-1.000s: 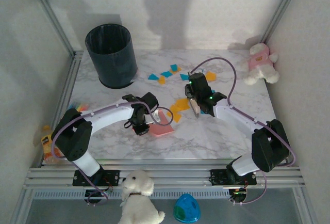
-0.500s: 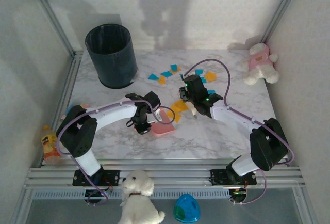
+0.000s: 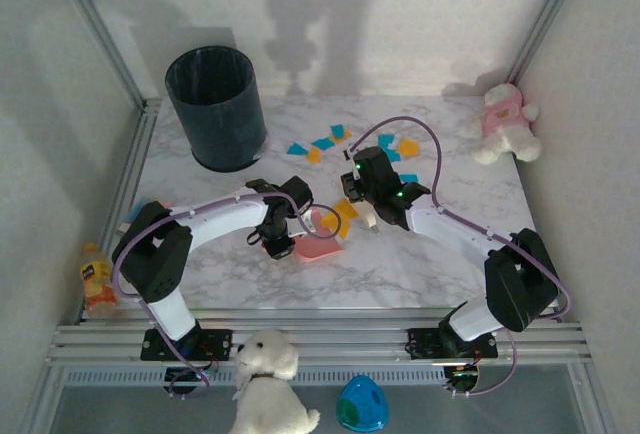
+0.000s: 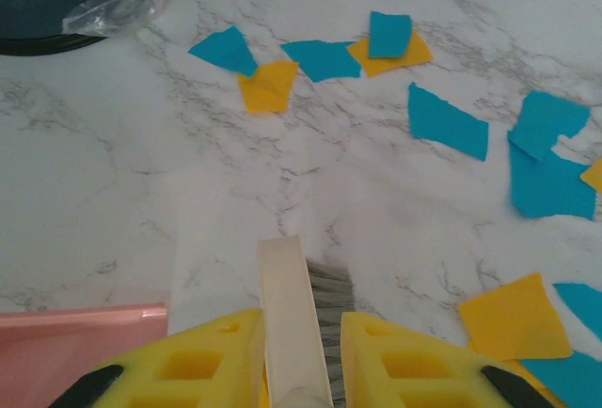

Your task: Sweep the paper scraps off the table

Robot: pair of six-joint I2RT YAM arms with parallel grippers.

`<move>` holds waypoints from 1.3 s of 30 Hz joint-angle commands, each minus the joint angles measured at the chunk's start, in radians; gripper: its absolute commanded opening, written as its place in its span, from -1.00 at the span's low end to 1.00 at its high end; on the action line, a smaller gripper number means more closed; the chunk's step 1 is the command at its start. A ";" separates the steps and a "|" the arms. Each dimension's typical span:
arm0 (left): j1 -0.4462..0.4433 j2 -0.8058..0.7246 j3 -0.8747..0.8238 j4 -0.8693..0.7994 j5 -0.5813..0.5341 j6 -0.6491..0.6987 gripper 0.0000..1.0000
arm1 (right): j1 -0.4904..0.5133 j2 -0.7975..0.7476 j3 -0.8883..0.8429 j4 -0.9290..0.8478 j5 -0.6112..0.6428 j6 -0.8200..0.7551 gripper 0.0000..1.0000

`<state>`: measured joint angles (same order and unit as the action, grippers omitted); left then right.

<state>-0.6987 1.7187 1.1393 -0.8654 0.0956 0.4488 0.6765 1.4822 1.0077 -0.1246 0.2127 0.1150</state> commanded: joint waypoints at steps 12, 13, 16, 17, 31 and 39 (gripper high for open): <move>-0.005 0.015 0.023 -0.026 -0.033 -0.012 -1.00 | 0.032 -0.004 0.028 -0.037 -0.128 0.048 -1.00; -0.005 0.016 0.024 -0.026 -0.033 -0.010 -1.00 | 0.032 -0.005 0.028 -0.034 -0.136 0.053 -1.00; -0.005 0.014 0.022 -0.024 -0.039 -0.010 -1.00 | 0.034 -0.007 0.028 -0.035 -0.153 0.060 -1.00; -0.004 0.014 0.022 -0.024 -0.037 -0.010 -1.00 | 0.034 -0.008 0.028 -0.034 -0.159 0.062 -1.00; -0.002 0.013 0.031 -0.024 -0.042 -0.013 -1.00 | 0.046 -0.040 0.031 -0.048 -0.208 0.097 -1.00; 0.002 0.011 0.031 -0.022 -0.049 -0.016 -1.00 | 0.046 -0.068 0.031 -0.059 -0.175 0.115 -1.00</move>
<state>-0.6987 1.7187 1.1503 -0.8650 0.0807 0.4450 0.7116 1.4536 1.0172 -0.1539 0.0261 0.2035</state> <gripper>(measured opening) 0.267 0.259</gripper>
